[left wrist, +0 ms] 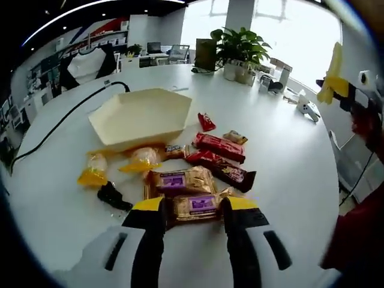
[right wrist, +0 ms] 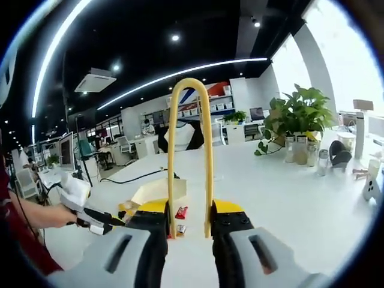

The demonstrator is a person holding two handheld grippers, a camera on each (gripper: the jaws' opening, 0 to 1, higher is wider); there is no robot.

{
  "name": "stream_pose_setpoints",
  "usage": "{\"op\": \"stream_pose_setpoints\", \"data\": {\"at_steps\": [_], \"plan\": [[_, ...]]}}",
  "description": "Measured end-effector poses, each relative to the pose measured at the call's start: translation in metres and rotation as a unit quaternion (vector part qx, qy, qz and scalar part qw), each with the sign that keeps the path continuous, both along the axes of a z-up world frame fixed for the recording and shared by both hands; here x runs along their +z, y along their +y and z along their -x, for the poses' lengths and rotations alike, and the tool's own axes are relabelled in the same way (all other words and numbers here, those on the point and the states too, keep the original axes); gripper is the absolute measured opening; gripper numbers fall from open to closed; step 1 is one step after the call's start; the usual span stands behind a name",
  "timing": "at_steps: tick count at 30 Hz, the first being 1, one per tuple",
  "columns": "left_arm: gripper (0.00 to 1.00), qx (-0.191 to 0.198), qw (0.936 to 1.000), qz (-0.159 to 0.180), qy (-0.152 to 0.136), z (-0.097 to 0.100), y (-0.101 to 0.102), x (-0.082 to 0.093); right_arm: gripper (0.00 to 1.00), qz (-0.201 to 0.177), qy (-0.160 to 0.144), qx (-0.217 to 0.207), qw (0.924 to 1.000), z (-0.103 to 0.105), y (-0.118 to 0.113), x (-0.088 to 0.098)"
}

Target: Place the target food into the container with the food tongs after gripping and lifting it, then release it inside without dropping or visibly crushing the food.

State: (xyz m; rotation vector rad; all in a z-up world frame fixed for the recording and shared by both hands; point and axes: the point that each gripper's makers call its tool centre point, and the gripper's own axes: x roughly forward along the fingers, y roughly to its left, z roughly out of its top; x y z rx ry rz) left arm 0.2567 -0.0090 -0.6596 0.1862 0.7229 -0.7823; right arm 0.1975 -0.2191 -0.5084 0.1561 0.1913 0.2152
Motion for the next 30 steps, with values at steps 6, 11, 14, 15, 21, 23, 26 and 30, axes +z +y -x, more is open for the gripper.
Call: {"op": "stream_pose_setpoints", "data": {"at_steps": [6,11,14,15,21,23,26,30], "plan": [[0.39,-0.065,0.9979,-0.005,-0.005,0.01,-0.01,-0.001,0.23,-0.002,0.001,0.0,1.0,0.001,0.0,-0.001],[0.39,-0.145,0.9893,0.003,0.017,0.03,-0.025,-0.002,0.23,0.0,0.004,0.004,1.0,0.004,0.002,-0.002],[0.39,-0.21,0.9778,-0.008,0.003,0.04,-0.032,-0.001,0.23,0.0,0.003,0.006,1.0,0.005,0.004,-0.002],[0.39,-0.225,0.9743,-0.007,0.003,0.043,-0.035,-0.001,0.23,0.0,0.002,0.006,1.0,0.005,0.004,-0.002],[0.39,-0.306,0.952,-0.01,0.004,0.058,-0.043,-0.001,0.23,-0.001,0.002,0.009,1.0,0.007,0.008,-0.003],[0.39,-0.33,0.9438,-0.016,0.0,0.06,-0.045,-0.001,0.23,0.0,0.001,0.012,0.9999,0.008,0.01,-0.002],[0.38,-0.344,0.9388,-0.008,0.013,0.064,-0.046,-0.002,0.23,0.0,0.001,0.014,0.9999,0.008,0.012,-0.003],[0.37,-0.373,0.9275,-0.009,0.018,0.07,-0.045,-0.002,0.23,-0.001,0.001,0.019,0.9998,0.01,0.016,-0.004]]}}
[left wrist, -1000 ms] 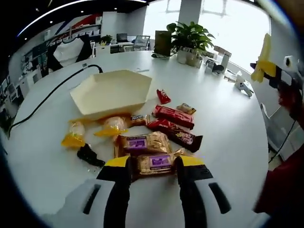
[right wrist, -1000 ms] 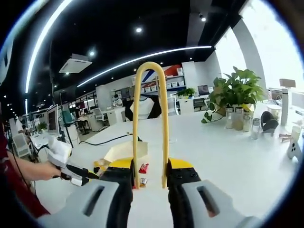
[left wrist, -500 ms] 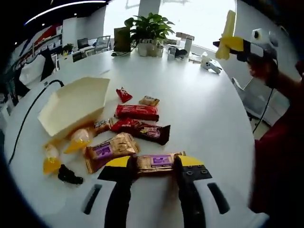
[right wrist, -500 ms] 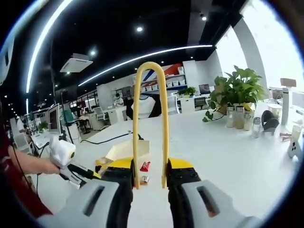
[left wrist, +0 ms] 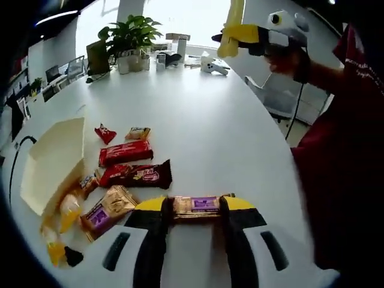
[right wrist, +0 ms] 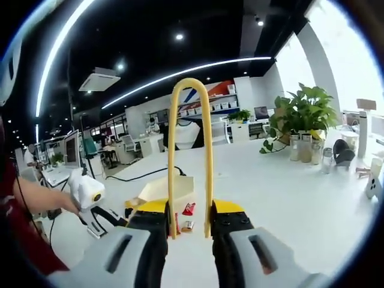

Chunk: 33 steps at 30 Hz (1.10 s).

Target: Place the target food into the container with the food tongs after gripping and lifting it, then release it inside without dropping or visibly crushing the food.

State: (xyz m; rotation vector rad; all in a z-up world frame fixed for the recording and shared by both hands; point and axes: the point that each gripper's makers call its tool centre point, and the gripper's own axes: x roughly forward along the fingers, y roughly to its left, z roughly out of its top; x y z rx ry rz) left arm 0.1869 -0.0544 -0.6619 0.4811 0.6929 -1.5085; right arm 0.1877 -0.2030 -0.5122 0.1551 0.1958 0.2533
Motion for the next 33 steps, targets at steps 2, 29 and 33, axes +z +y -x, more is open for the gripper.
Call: {"op": "stream_pose_setpoints", "data": {"at_steps": [2,29,33], "plan": [[0.37,-0.031,0.9995,-0.001,0.001,0.006,-0.001,0.0,0.23,-0.004,0.004,0.005,1.0,0.001,0.004,-0.003],[0.48,0.217,0.9636,0.152,-0.037,-0.013,0.095,0.102,0.23,-0.069,0.005,0.009,0.9975,-0.012,0.085,-0.019],[0.49,0.272,0.9448,0.178,-0.043,-0.02,0.12,0.115,0.23,-0.075,0.01,0.015,0.997,-0.014,0.093,-0.022]]}}
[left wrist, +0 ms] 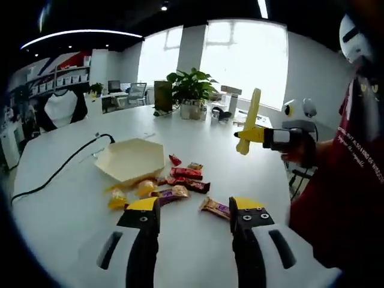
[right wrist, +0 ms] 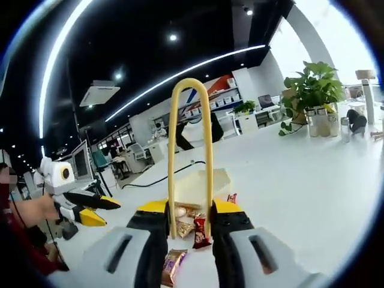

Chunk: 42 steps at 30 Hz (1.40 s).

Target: Place the target food into the container with the food tongs after gripping and lifting it, then release it inside without dropping or visibly crushing the food.

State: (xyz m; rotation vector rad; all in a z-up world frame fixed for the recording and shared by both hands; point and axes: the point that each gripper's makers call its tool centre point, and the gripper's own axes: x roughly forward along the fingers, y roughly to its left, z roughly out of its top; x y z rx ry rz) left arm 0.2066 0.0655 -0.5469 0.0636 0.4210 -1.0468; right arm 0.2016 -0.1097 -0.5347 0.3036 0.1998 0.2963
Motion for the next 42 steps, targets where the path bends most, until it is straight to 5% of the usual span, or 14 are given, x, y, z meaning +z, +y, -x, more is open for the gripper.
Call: {"op": "stream_pose_setpoints", "data": {"at_steps": [7,11,14,23,31,42], "plan": [[0.5,0.087,0.9952,0.043,-0.015,-0.005,0.031,0.022,0.23,-0.001,0.01,0.025,0.9996,-0.001,0.022,-0.011],[0.49,0.088,0.9917,0.094,0.004,0.003,0.033,0.035,0.23,-0.004,0.003,0.046,0.9989,0.0,0.035,-0.007],[0.49,0.089,0.9929,0.079,0.001,0.003,0.035,0.032,0.23,-0.014,0.007,0.059,0.9981,0.0,0.04,-0.01],[0.49,0.104,0.9932,0.051,-0.011,0.012,0.05,0.03,0.21,-0.01,0.064,0.054,0.9964,-0.001,0.054,-0.061],[0.49,0.129,0.9907,0.043,-0.012,0.017,0.067,0.032,0.22,-0.021,0.071,0.051,0.996,-0.003,0.064,-0.073],[0.49,0.135,0.9907,0.017,-0.013,0.026,0.077,0.03,0.23,0.021,0.067,0.053,0.9961,-0.002,0.079,-0.095]]}}
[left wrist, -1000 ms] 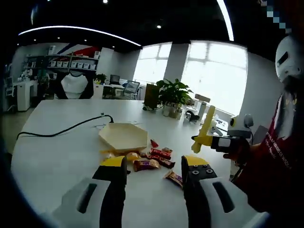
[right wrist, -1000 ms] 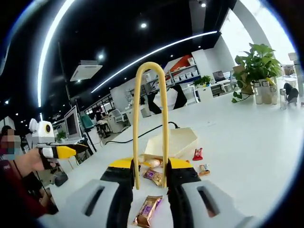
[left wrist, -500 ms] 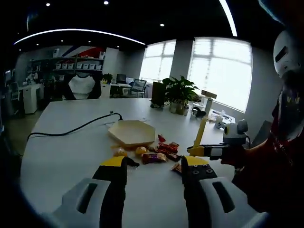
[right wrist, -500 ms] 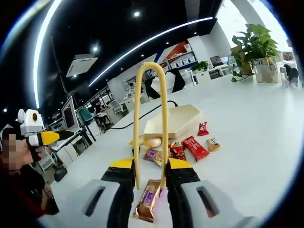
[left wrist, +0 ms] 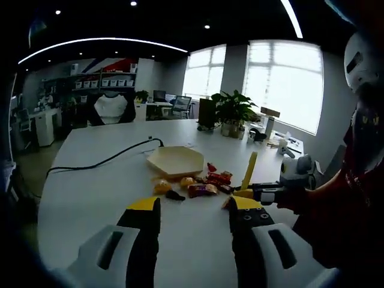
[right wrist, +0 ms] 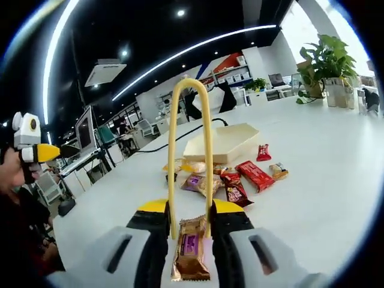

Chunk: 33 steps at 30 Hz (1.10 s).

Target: Place the target food into the container with the food tongs after gripping and lifting it, then release it inside without dropping or visibly crushing the food.

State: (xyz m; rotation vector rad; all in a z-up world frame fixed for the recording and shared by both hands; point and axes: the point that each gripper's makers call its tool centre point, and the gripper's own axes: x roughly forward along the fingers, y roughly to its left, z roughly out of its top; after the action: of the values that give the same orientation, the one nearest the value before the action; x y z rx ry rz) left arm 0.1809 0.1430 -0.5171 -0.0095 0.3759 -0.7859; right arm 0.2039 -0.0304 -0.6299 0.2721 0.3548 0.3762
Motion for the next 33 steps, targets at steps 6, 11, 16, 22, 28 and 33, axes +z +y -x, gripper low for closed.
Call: {"op": "stream_pose_setpoints", "data": {"at_steps": [6,11,16,22,28,33], "plan": [[0.49,-0.003,0.9999,-0.008,0.004,0.001,0.002,-0.003,0.24,0.019,-0.004,0.005,0.9998,0.004,0.0,-0.006],[0.49,-0.007,0.9999,-0.008,0.006,-0.002,0.0,-0.005,0.23,0.037,-0.004,0.013,0.9992,0.005,0.002,-0.01],[0.49,-0.015,0.9998,-0.012,0.006,-0.002,-0.004,-0.007,0.22,0.069,-0.023,0.032,0.9969,0.007,0.004,-0.012],[0.49,-0.008,0.9999,-0.008,0.01,-0.005,0.0,-0.01,0.16,0.105,-0.034,0.051,0.9926,0.008,0.002,-0.014],[0.49,-0.006,0.9999,-0.001,0.01,-0.005,-0.001,-0.011,0.14,0.071,0.007,0.05,0.9962,0.004,-0.003,-0.014],[0.49,-0.006,1.0,0.002,0.006,-0.006,-0.002,-0.011,0.14,0.065,0.02,0.059,0.996,0.004,0.0,-0.014]]}}
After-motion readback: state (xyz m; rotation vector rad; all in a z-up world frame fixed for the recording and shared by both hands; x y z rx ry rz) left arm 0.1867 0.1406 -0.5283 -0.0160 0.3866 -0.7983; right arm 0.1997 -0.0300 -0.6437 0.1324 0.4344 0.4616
